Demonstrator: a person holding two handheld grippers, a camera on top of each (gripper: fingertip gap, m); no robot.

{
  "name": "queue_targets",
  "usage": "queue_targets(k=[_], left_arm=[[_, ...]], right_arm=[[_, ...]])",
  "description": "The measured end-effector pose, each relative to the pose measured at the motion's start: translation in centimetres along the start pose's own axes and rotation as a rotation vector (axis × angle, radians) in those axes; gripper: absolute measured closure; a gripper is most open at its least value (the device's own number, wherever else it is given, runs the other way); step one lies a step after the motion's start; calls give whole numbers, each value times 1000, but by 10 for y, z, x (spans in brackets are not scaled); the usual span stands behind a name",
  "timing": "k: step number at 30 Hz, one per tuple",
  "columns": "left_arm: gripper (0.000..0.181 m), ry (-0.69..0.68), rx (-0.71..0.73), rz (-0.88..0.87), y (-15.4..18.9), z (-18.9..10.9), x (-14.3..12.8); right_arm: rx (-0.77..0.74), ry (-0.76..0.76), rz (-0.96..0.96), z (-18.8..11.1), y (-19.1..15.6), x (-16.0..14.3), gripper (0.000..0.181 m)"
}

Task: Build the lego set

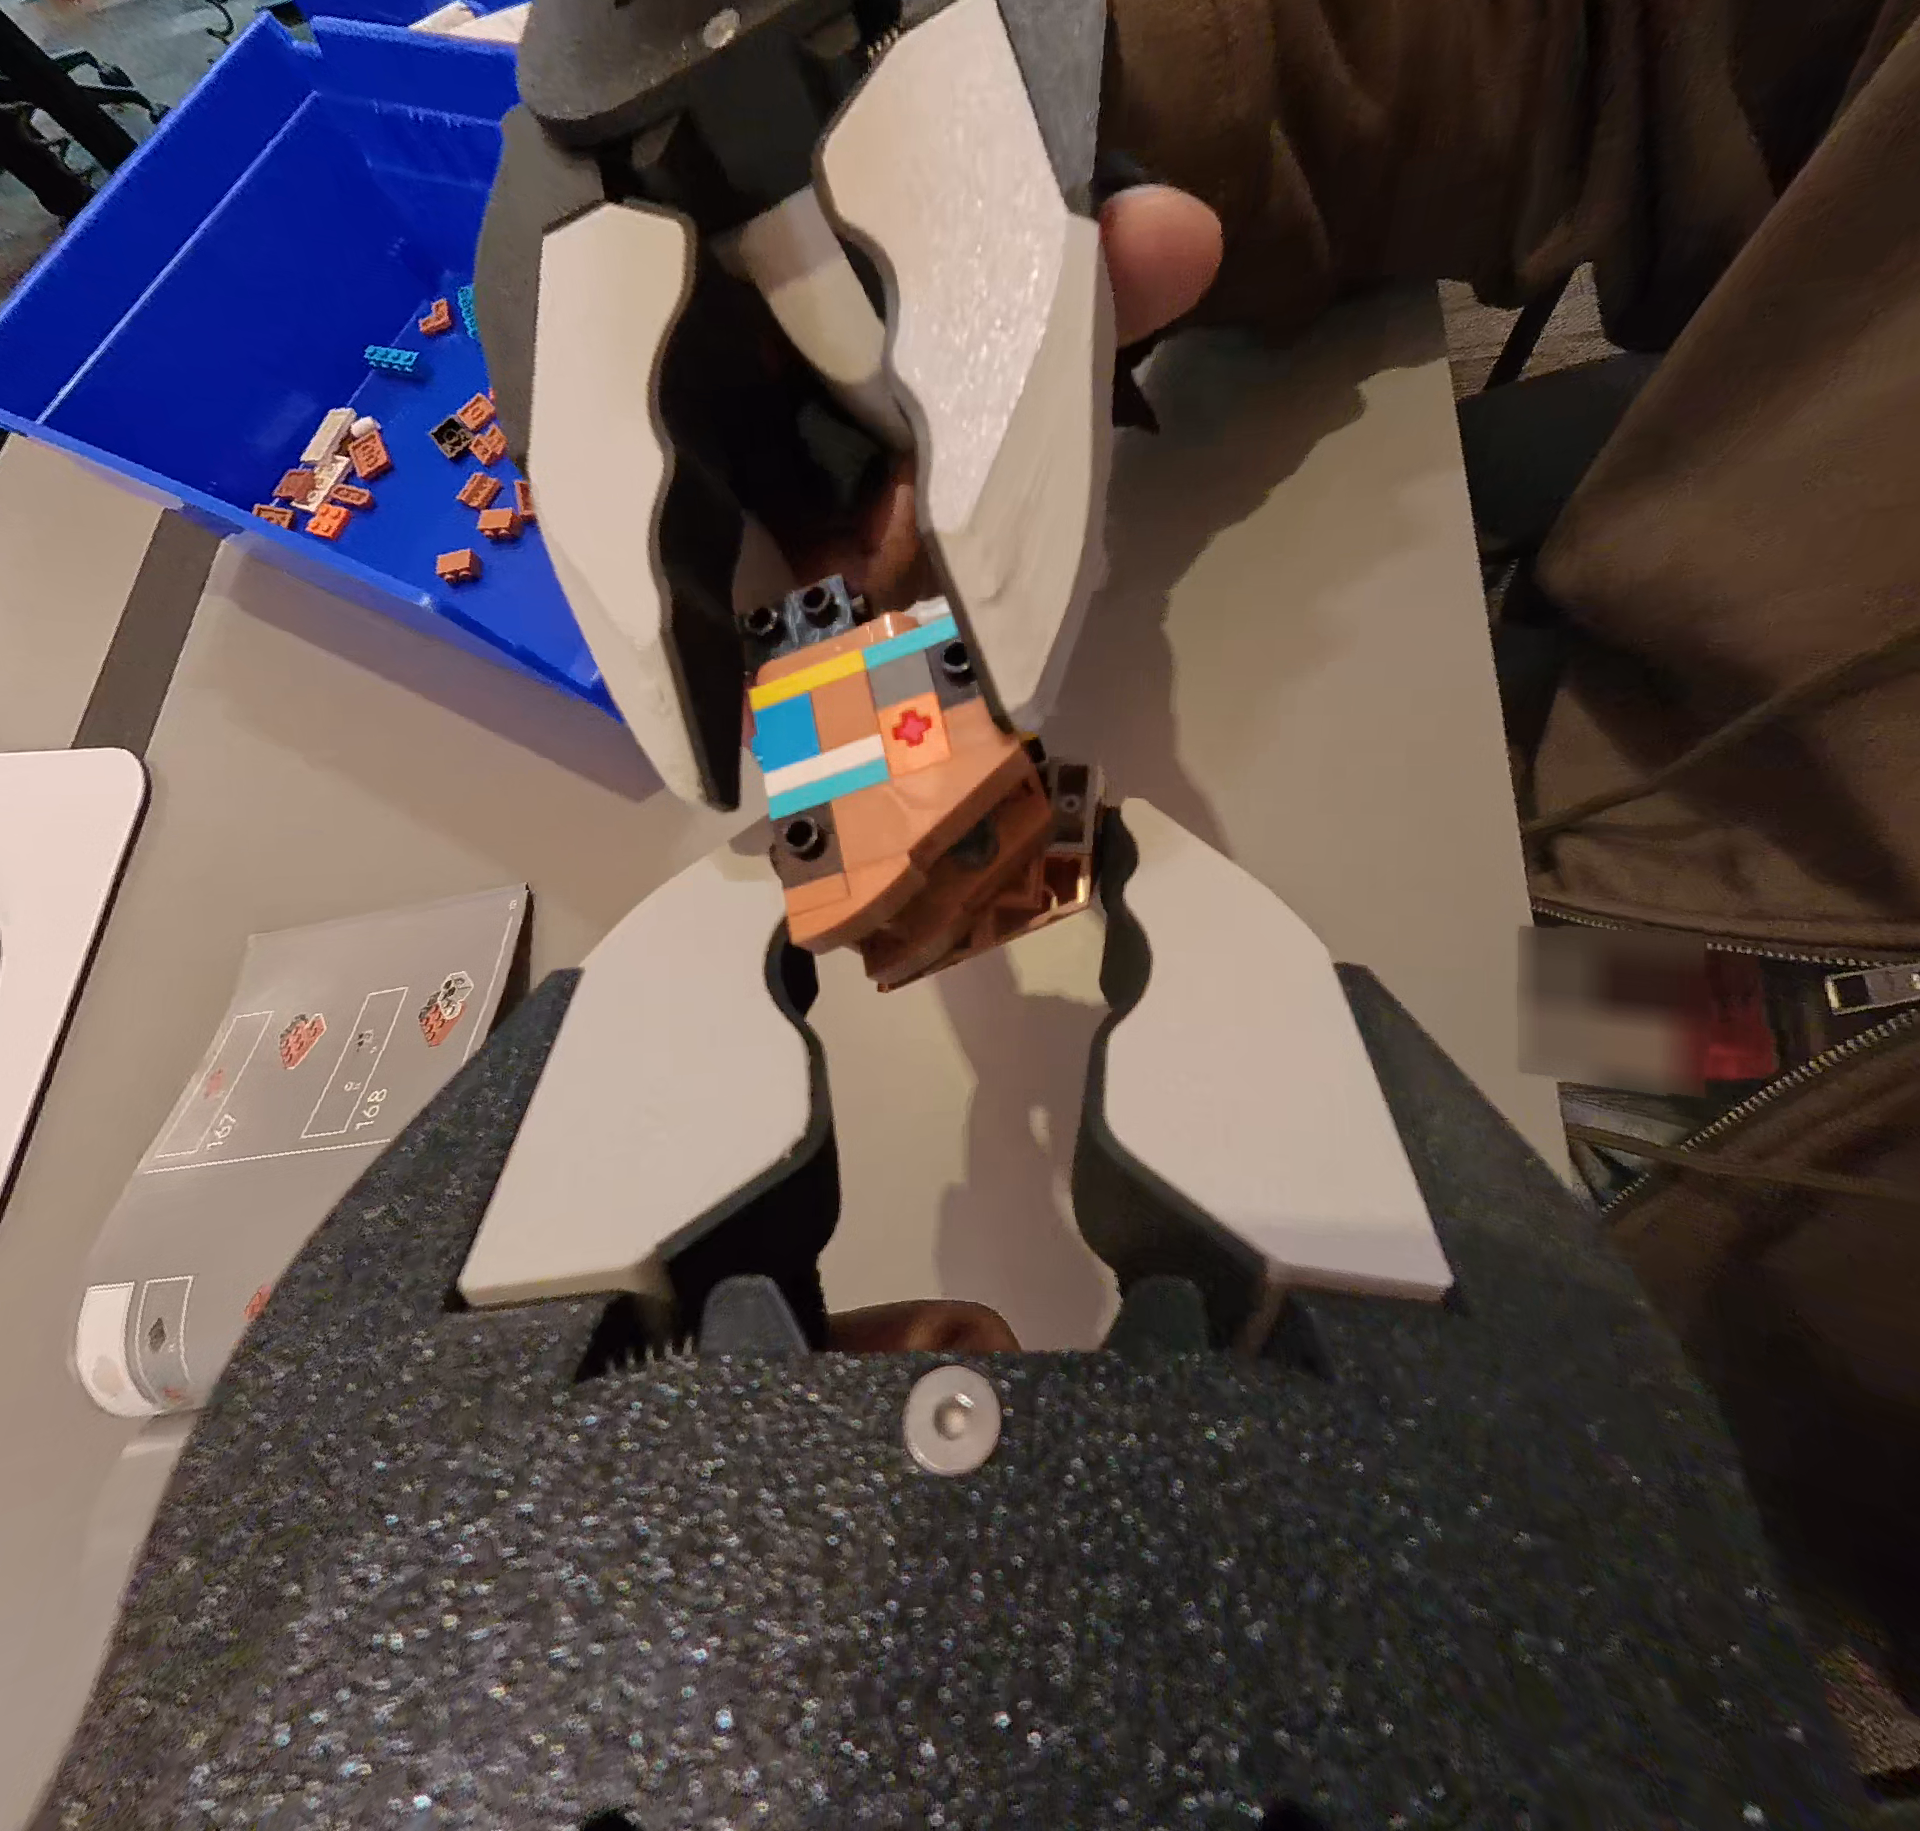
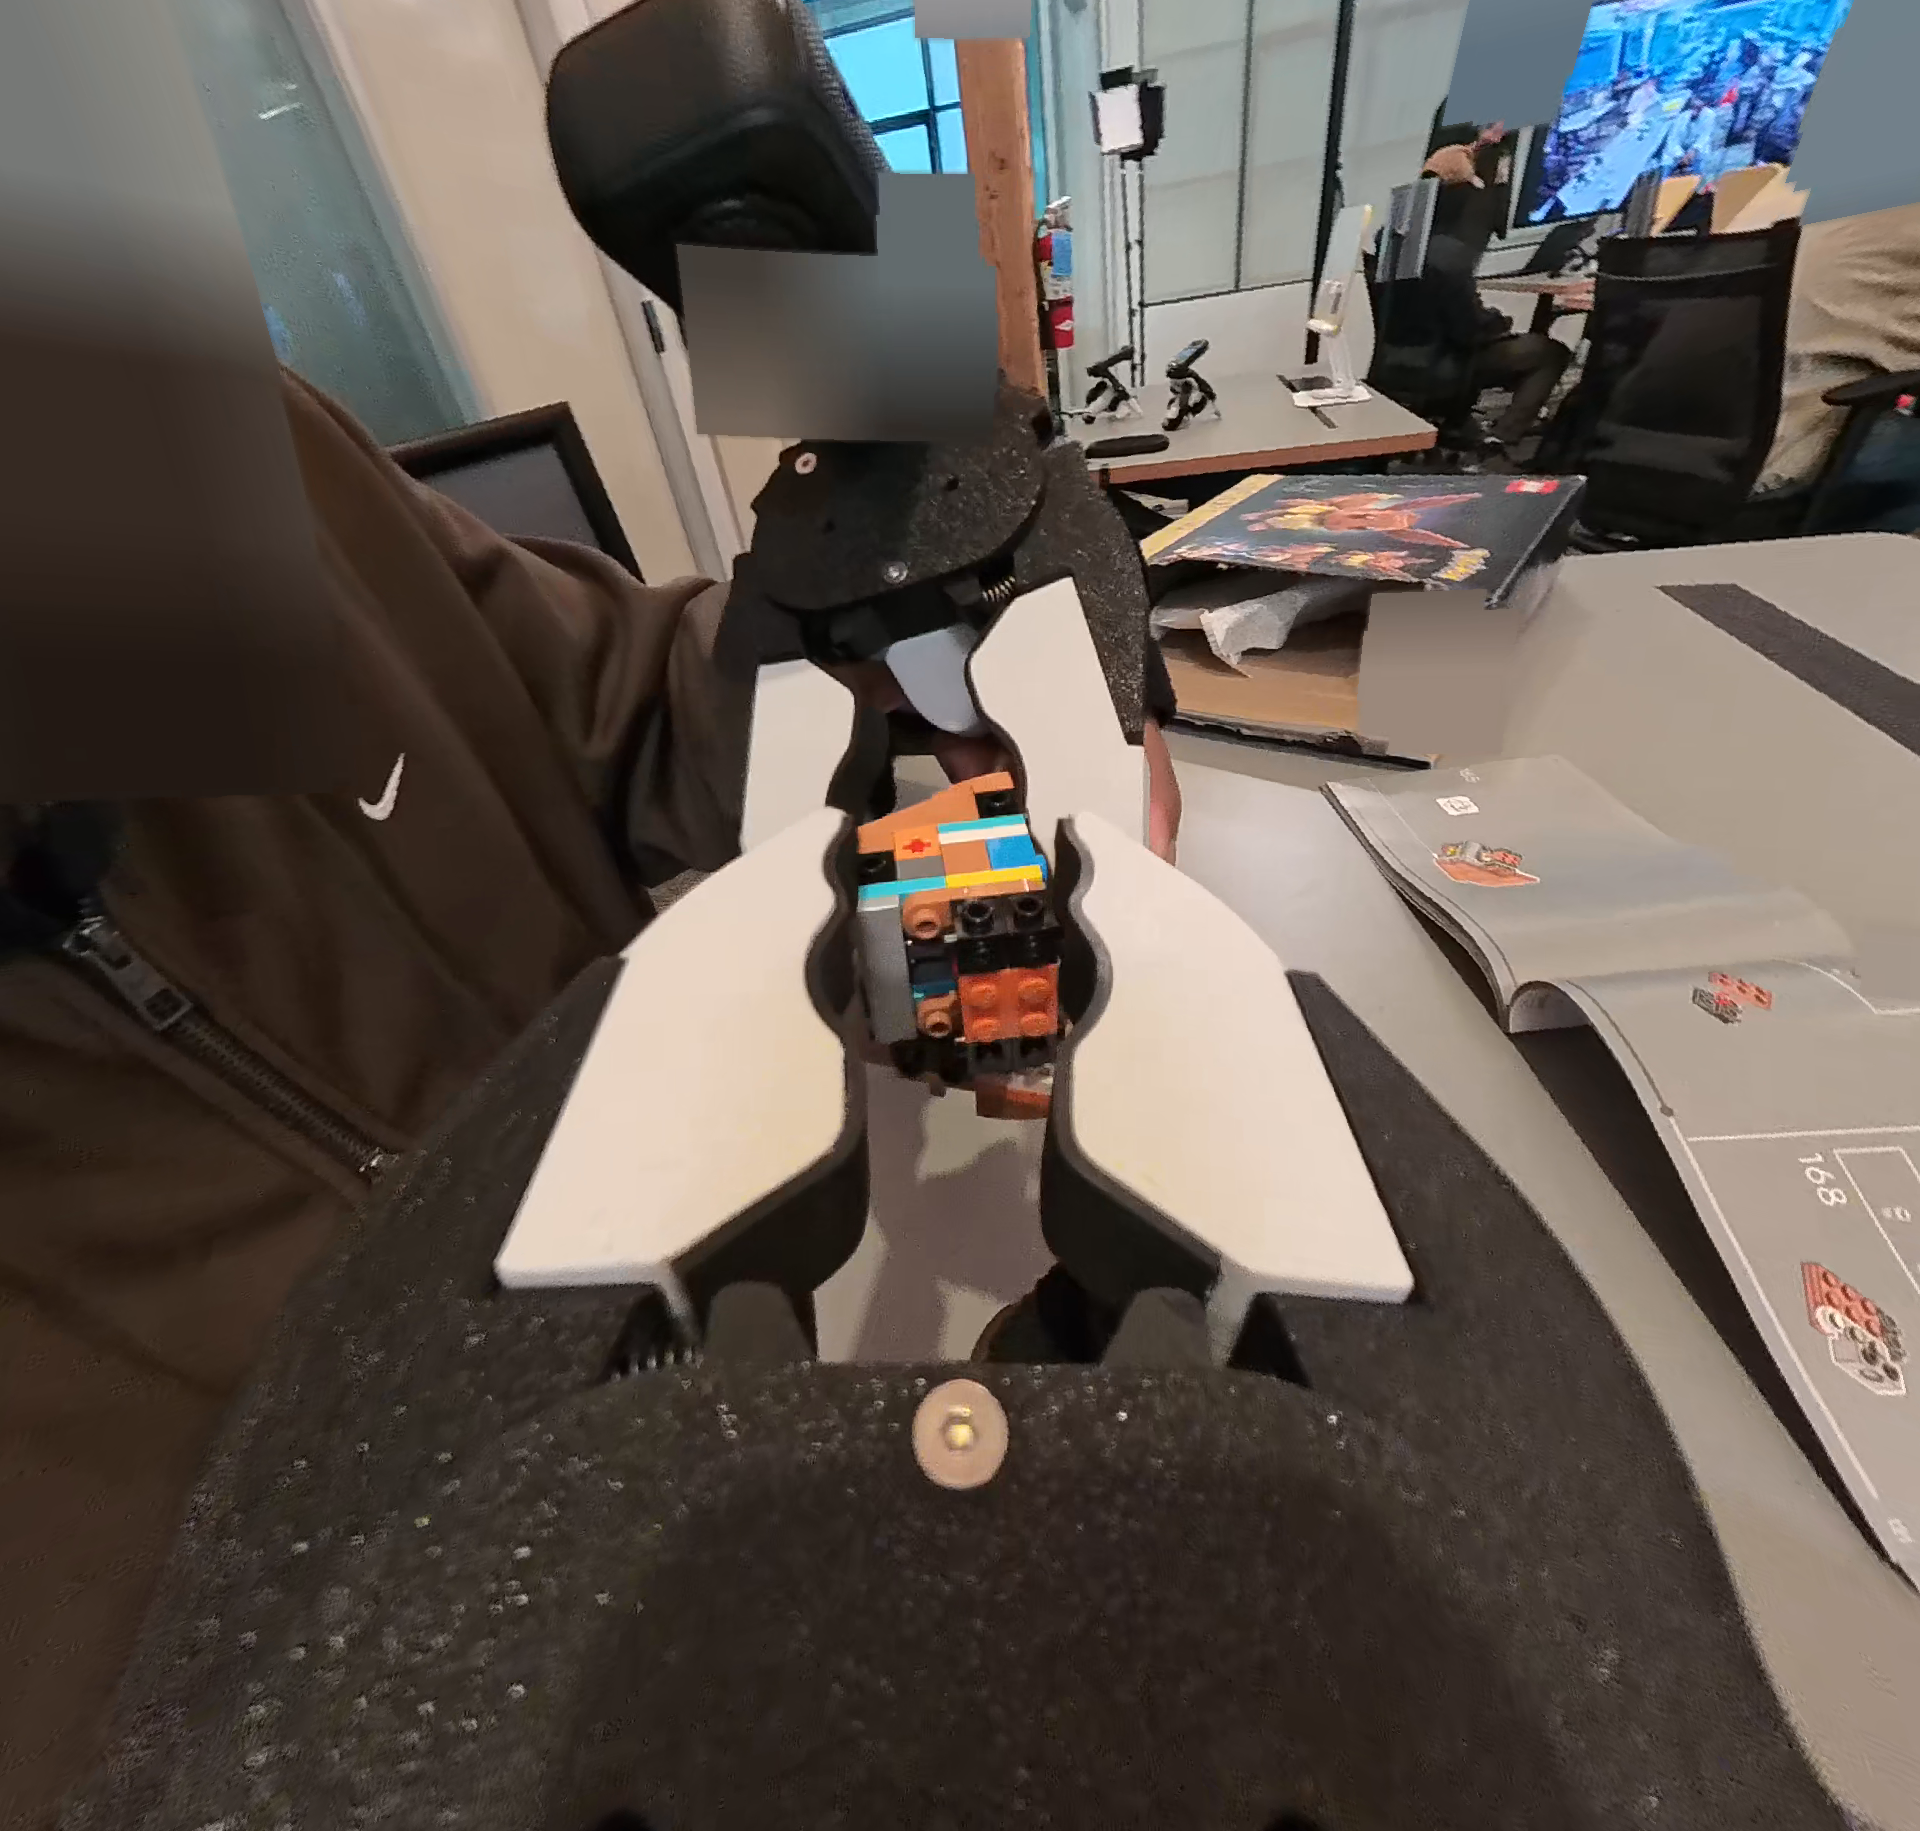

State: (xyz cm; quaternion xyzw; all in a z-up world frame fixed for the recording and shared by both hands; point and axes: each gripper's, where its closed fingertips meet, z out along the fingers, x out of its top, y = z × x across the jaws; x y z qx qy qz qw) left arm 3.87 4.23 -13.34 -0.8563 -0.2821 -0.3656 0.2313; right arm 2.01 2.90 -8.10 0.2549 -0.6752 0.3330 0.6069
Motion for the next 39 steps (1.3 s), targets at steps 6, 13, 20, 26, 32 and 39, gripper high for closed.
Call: queue_targets(k=[6, 13, 20, 26, 32, 39], left_arm=[[128, -36, 75, 34, -7, 0, -3], [128, 17, 51, 25, -4, 2, 1], [128, 34, 42, 25, -3, 2, 2], [128, 43, 42, 28, -2, -1, 5], [128, 26, 47, 27, -2, -1, 4], [128, 9, 73, -7, -7, -3, 0]], right_arm=[[-42, 23, 61, 0, 9, 1, 152], [-6, 68, 118, 0, 10, 4, 145], [73, 98, 94, -9, 1, 11, 136], [121, 14, 69, -13, -6, 0, 134], [45, -42, 49, -4, -3, -7, 140], [-105, -24, 69, 0, 5, -7, 139]])
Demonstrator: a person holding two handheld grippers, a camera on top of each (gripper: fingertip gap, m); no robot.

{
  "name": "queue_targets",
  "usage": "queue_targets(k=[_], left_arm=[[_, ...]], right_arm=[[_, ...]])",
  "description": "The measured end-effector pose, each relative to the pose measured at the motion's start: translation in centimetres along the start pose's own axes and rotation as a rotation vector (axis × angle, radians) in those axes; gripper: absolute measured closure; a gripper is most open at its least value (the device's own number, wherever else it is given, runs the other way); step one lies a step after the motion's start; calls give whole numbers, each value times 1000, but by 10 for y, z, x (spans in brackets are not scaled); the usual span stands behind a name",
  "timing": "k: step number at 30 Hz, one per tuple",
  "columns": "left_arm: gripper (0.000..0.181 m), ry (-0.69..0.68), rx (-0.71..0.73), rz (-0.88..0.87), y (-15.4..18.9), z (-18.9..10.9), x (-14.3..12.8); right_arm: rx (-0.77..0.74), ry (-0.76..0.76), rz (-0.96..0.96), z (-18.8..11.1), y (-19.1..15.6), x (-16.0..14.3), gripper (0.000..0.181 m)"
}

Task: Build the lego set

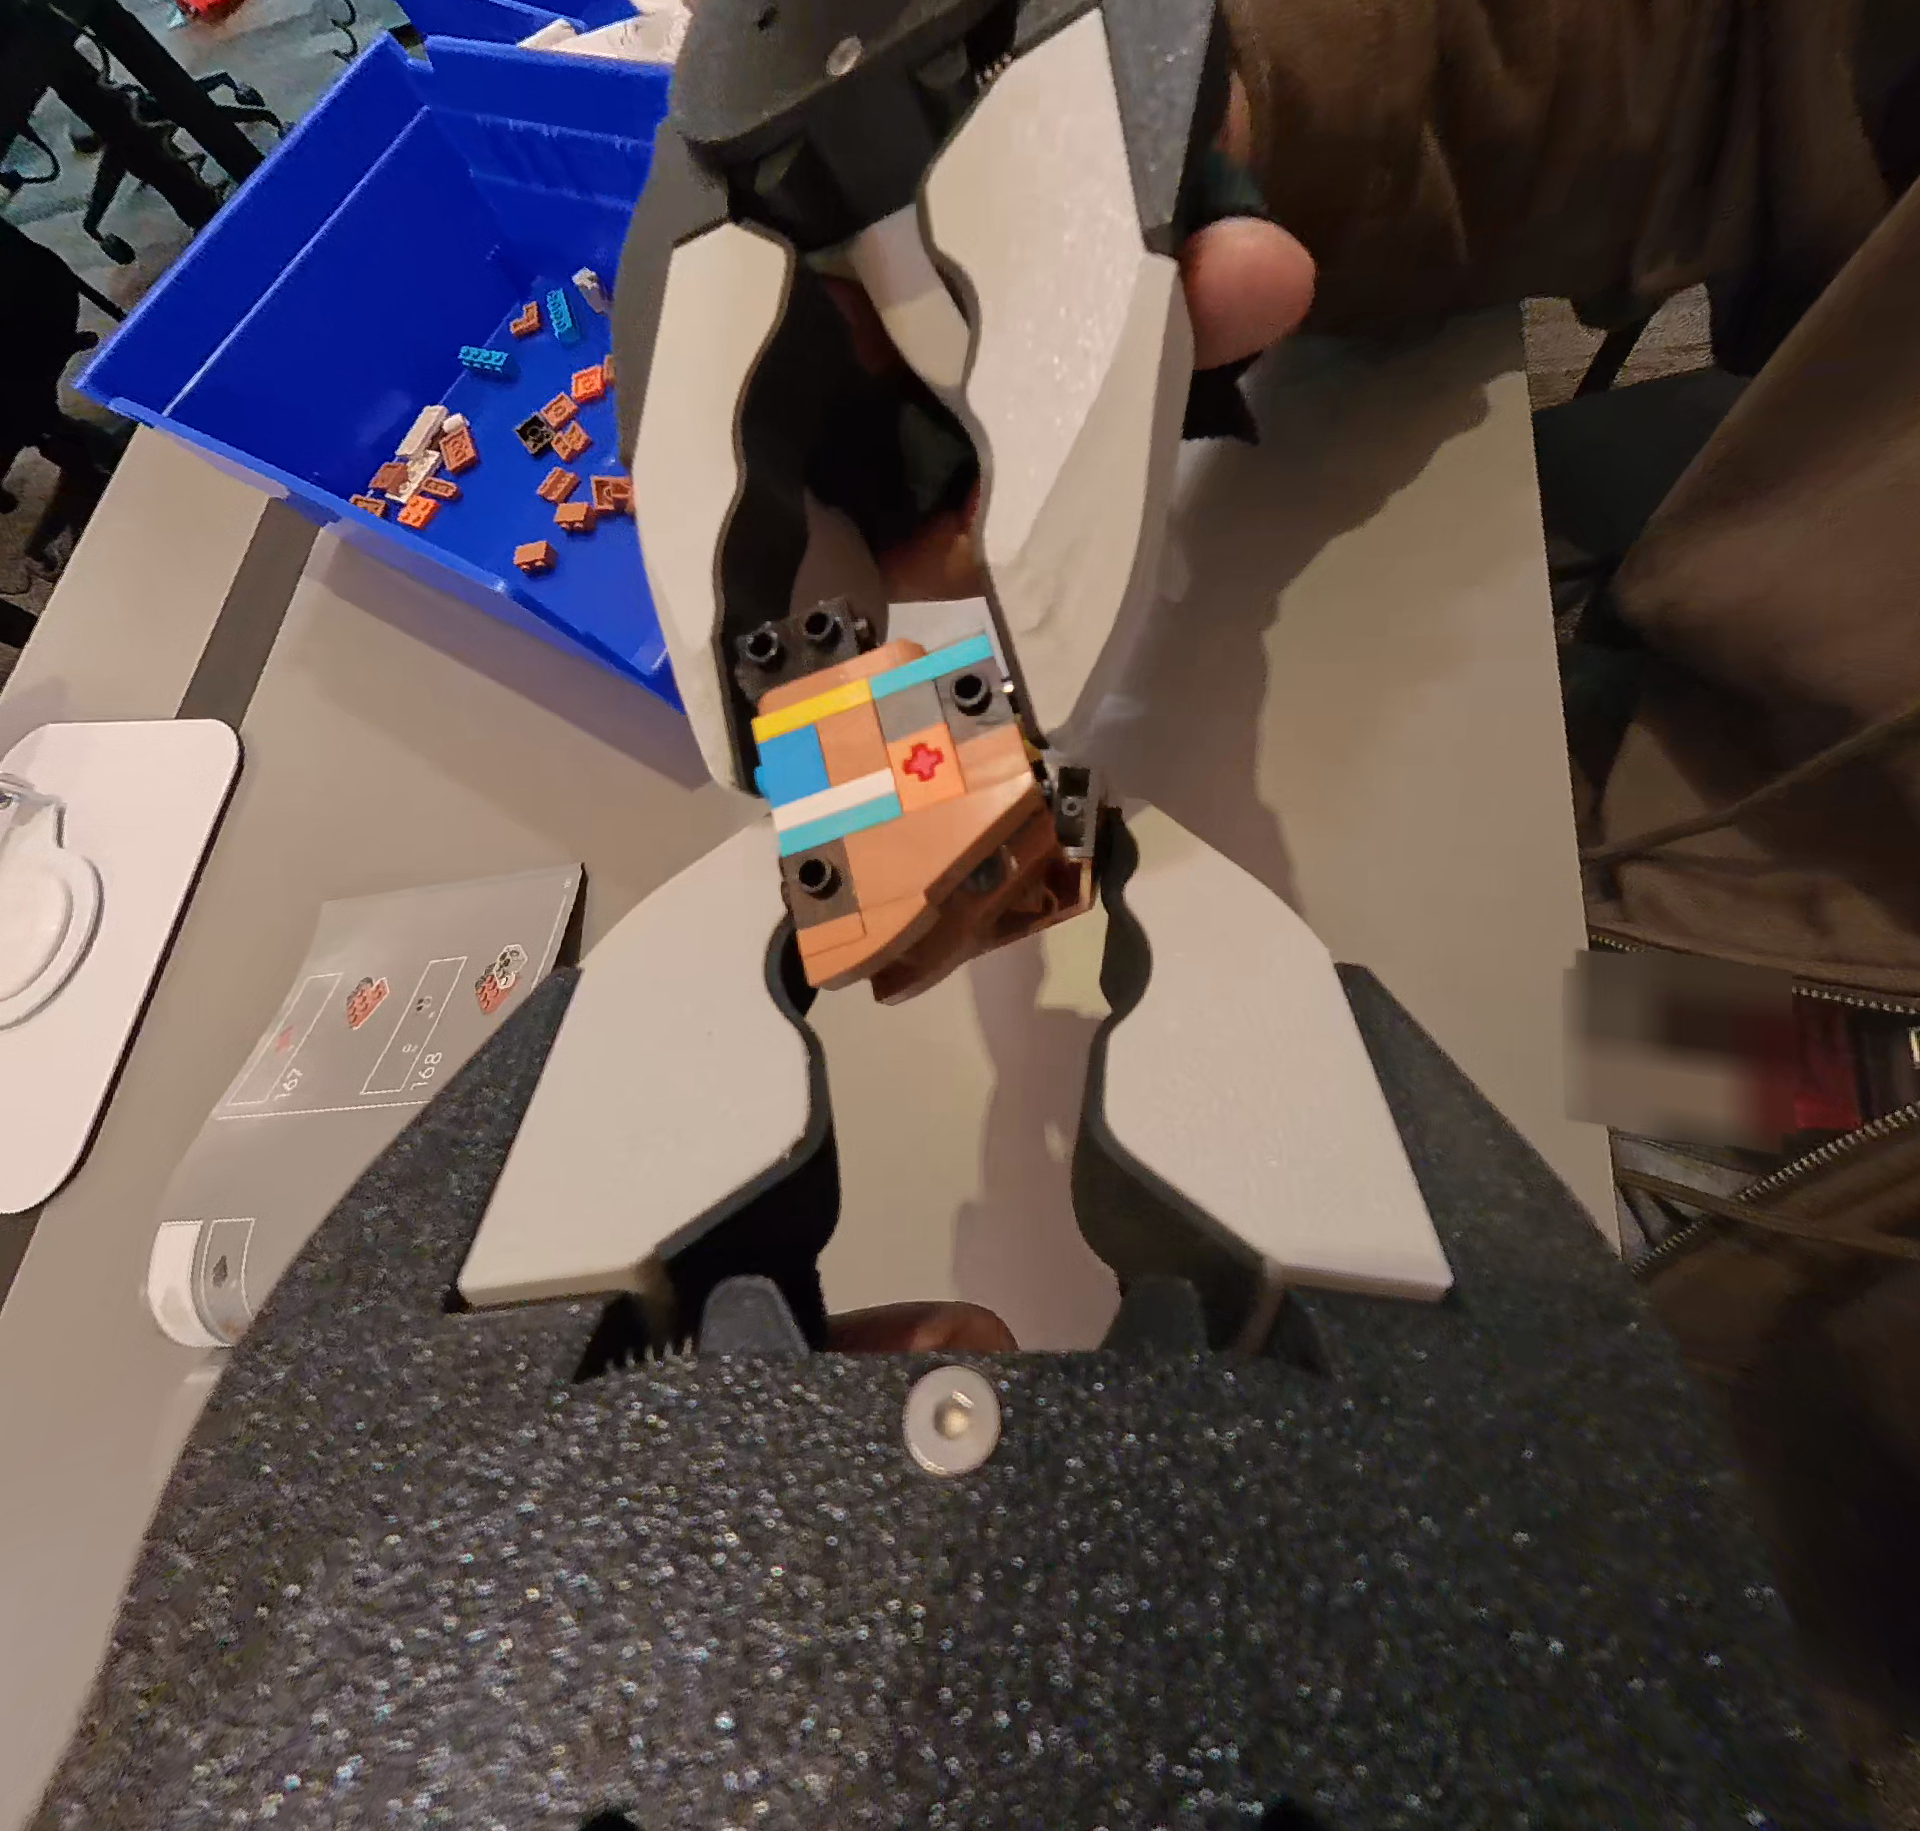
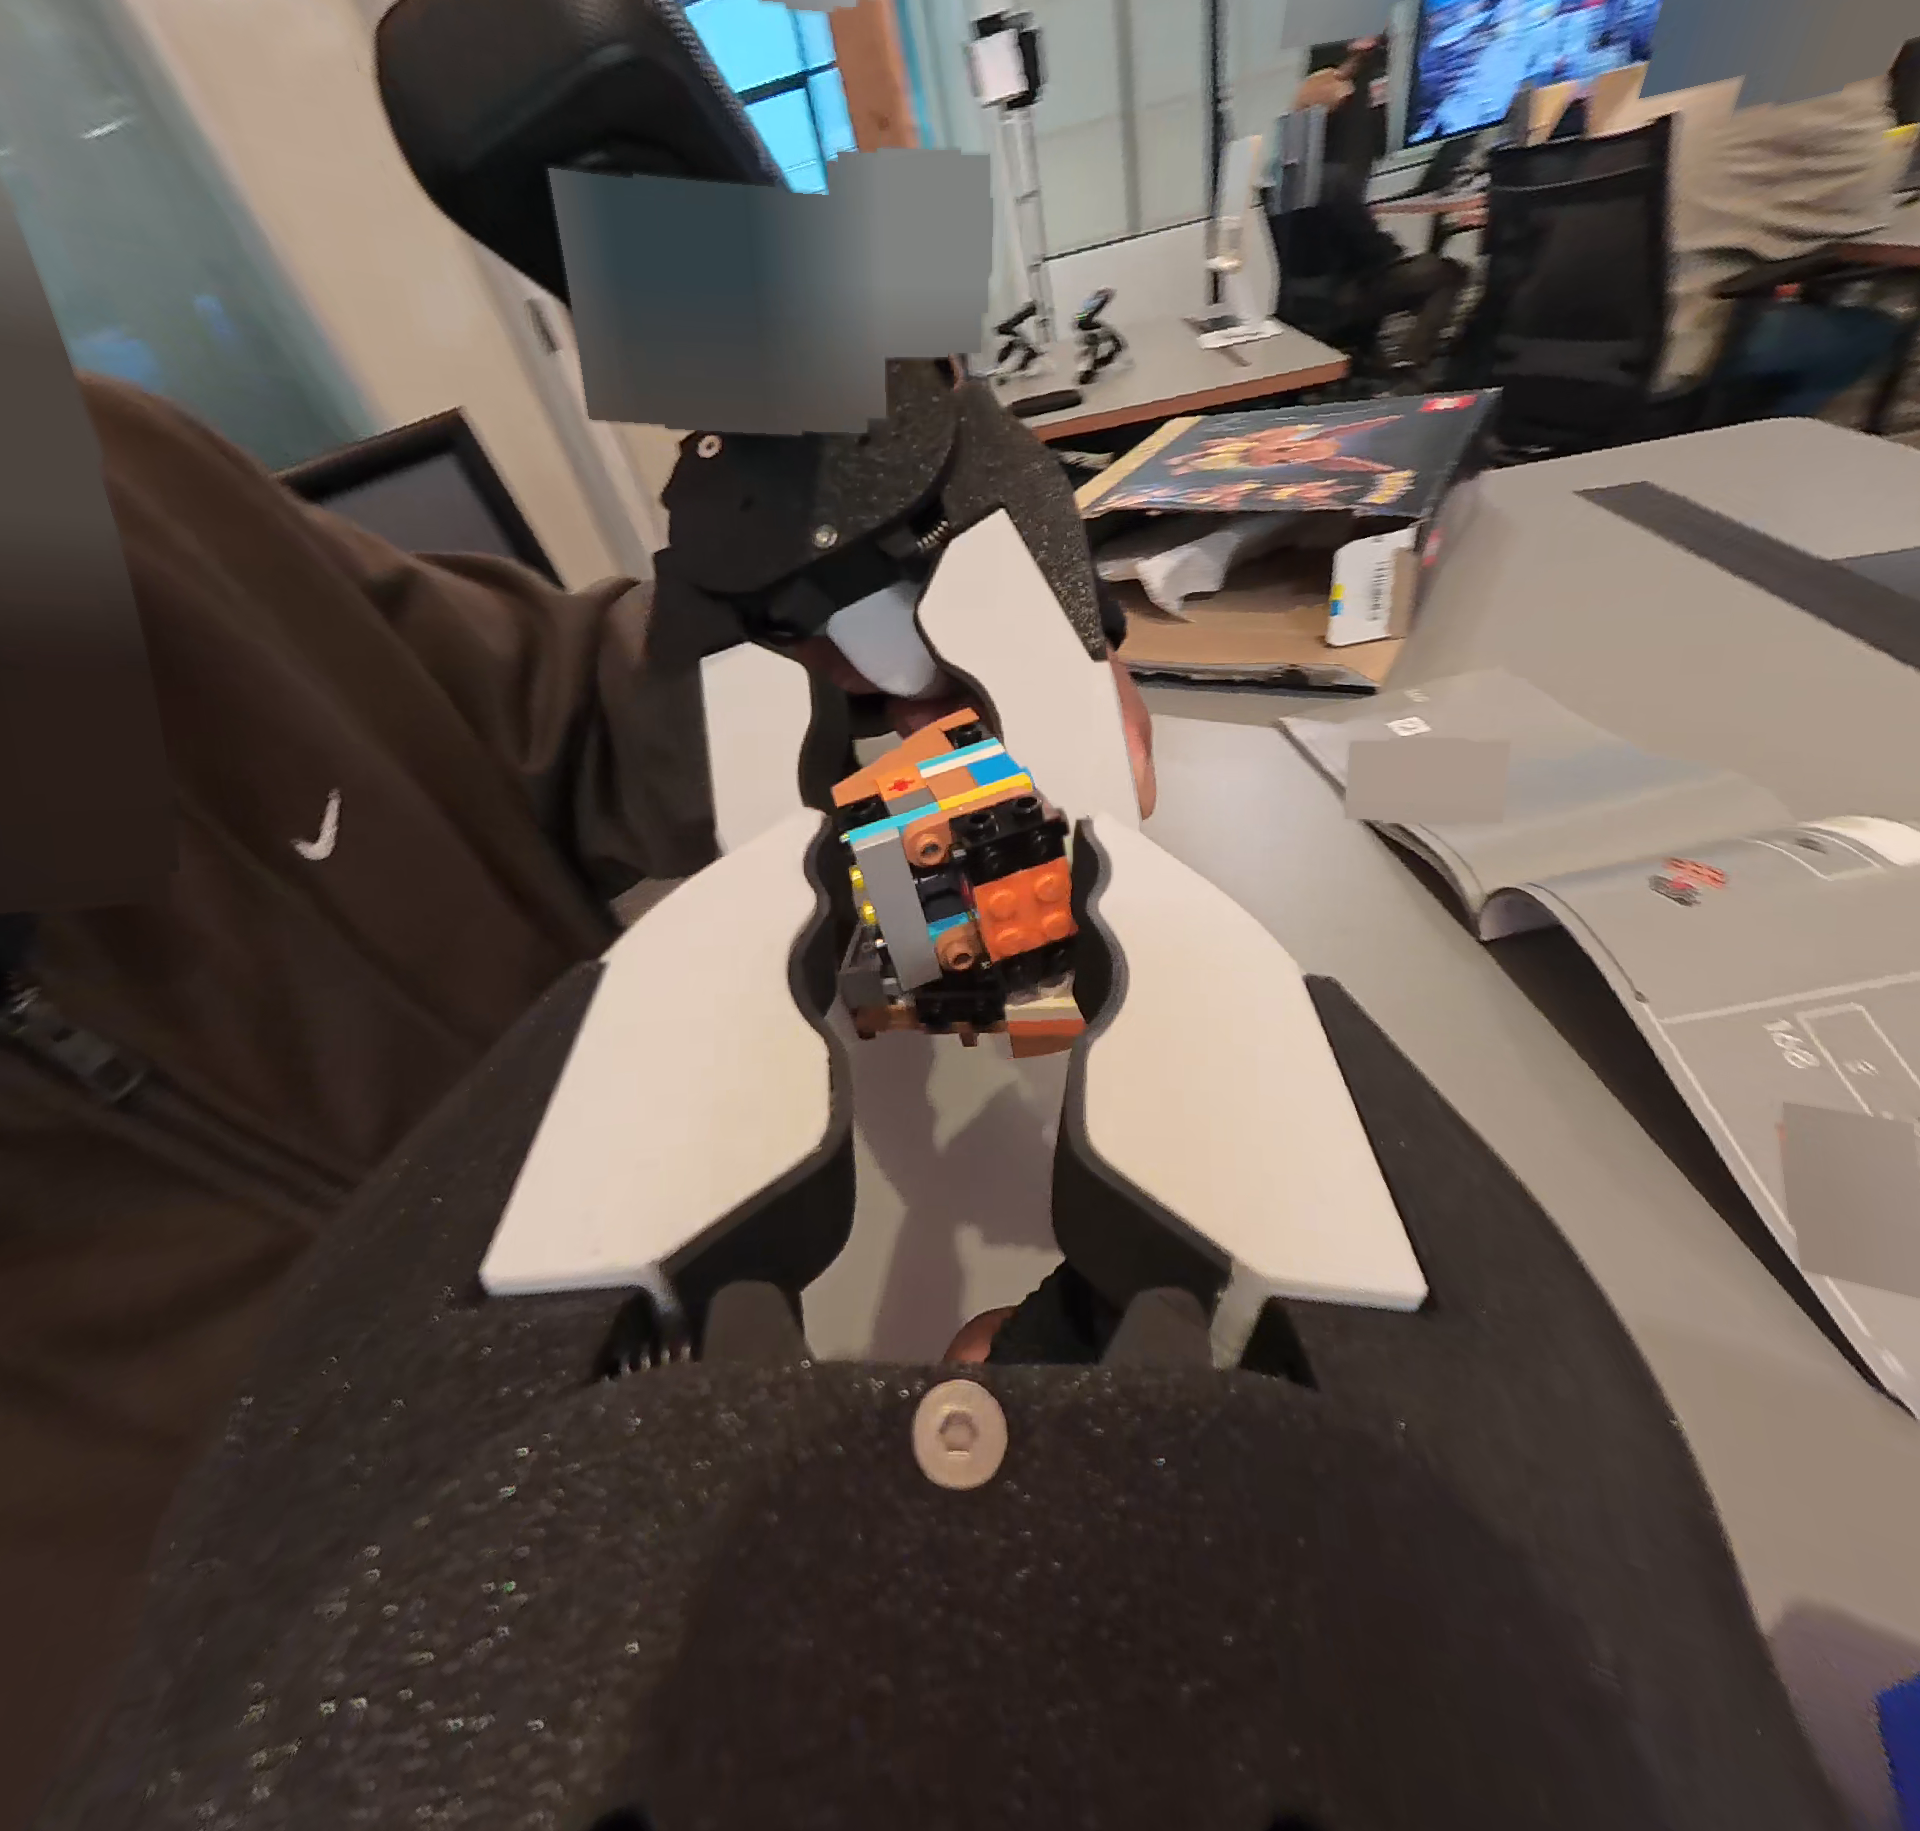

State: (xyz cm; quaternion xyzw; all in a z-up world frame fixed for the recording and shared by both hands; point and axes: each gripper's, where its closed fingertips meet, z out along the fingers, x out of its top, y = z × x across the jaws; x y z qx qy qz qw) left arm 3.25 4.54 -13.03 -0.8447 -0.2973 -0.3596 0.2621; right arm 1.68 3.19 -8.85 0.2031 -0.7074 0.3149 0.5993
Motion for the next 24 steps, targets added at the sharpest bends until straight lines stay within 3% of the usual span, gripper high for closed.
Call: queue_targets(k=[24], left_arm=[[128, -47, 40, 0, -5, 3, -3]], right_arm=[[-87, 150, -50, -2, 2, 9, 140]])
